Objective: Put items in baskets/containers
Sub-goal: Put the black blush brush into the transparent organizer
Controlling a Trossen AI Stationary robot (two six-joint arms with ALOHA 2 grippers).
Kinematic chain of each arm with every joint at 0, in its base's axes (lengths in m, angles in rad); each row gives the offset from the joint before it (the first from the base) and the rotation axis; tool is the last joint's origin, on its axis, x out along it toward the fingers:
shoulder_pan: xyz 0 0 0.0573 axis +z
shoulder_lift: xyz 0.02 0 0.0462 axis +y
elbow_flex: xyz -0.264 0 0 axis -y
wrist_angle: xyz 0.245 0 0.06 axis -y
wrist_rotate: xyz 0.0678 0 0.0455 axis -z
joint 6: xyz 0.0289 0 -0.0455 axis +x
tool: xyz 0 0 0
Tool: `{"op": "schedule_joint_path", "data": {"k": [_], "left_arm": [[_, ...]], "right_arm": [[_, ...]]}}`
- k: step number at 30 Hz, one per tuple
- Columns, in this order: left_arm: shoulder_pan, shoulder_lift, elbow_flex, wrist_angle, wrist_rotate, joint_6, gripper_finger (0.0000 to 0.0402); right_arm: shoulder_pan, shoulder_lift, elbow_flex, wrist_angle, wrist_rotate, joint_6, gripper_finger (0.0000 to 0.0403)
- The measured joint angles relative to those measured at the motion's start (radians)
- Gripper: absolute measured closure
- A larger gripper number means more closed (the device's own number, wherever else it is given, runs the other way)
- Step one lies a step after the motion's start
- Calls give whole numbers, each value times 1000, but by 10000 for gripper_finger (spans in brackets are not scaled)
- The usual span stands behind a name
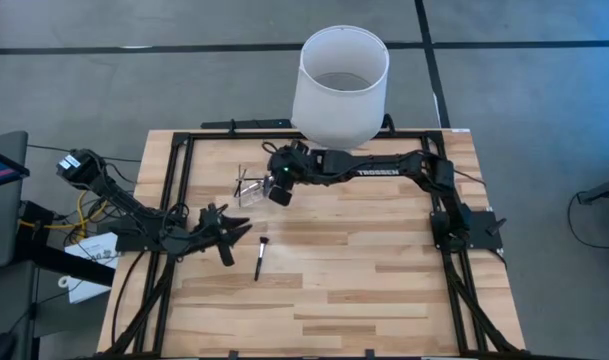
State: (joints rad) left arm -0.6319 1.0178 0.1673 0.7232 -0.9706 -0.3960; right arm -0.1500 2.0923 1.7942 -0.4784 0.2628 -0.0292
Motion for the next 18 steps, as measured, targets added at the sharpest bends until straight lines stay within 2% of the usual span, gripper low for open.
{"op": "schedule_joint_path", "data": {"k": [3,5,14,18], "left_arm": [[0,34,0,1,116,-90,302],[0,83,1,0,156,-156,302],[-3,407,1,-1,199,-547,302],[5,496,20,-3,193,-608,302]], "right_arm": [[16,2,43,-65,0,20,263],[37,0,80,-120,1,25,253],[191,0,149,-350,-30,-5,229],[255,0,150,-384,-24,-5,227]]}}
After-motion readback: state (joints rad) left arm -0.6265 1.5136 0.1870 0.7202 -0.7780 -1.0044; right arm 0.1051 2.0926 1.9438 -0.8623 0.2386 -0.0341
